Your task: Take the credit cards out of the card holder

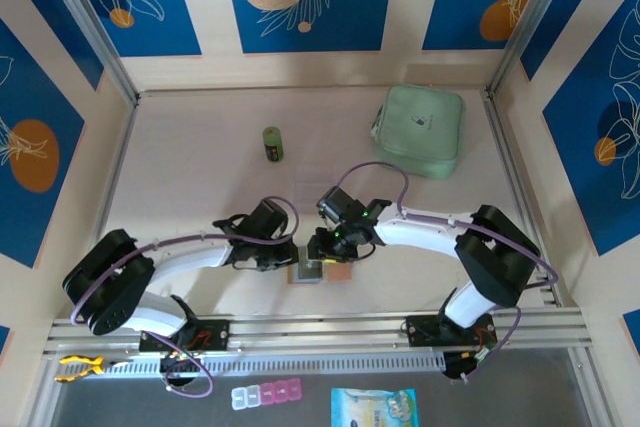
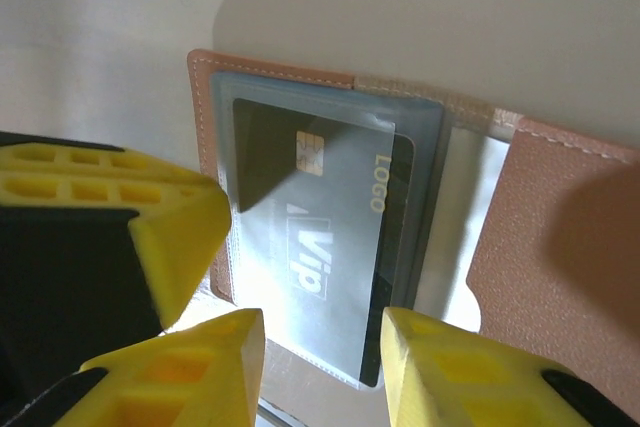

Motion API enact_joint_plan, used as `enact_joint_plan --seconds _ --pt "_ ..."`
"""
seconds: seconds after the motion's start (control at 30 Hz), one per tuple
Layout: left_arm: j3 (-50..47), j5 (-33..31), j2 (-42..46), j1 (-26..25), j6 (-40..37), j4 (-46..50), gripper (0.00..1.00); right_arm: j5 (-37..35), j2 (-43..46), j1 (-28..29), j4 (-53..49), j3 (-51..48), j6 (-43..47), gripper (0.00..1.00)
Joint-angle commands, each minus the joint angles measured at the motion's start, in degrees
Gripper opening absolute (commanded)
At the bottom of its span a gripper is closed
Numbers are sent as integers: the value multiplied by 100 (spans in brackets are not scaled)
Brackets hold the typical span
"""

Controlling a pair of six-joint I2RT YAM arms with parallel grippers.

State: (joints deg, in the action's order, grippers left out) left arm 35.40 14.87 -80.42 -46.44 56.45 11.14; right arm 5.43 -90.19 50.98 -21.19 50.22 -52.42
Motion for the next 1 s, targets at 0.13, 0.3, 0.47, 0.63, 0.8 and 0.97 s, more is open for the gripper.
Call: enact_joint_plan --seconds 0.13,0.3,0.47,0.63,0.8,0.97 --pt "187 262 -248 -140 -106 -86 12 160 -208 -31 95 -31 -10 34" --pt "213 11 -349 -152 -277 305 10 169 -271 -35 115 -51 4 33" --pt "118 -11 -369 -153 -283 288 9 213 -373 -37 172 -55 27 33" --pt "82 -33 -361 -149 -248 237 9 192 -442 -36 168 -56 13 32" --pt "99 -29 -351 -147 -257 240 9 357 -430 -27 399 -129 35 27" --pt "99 -46 -346 -149 -259 247 9 324 -460 -34 356 -141 13 26"
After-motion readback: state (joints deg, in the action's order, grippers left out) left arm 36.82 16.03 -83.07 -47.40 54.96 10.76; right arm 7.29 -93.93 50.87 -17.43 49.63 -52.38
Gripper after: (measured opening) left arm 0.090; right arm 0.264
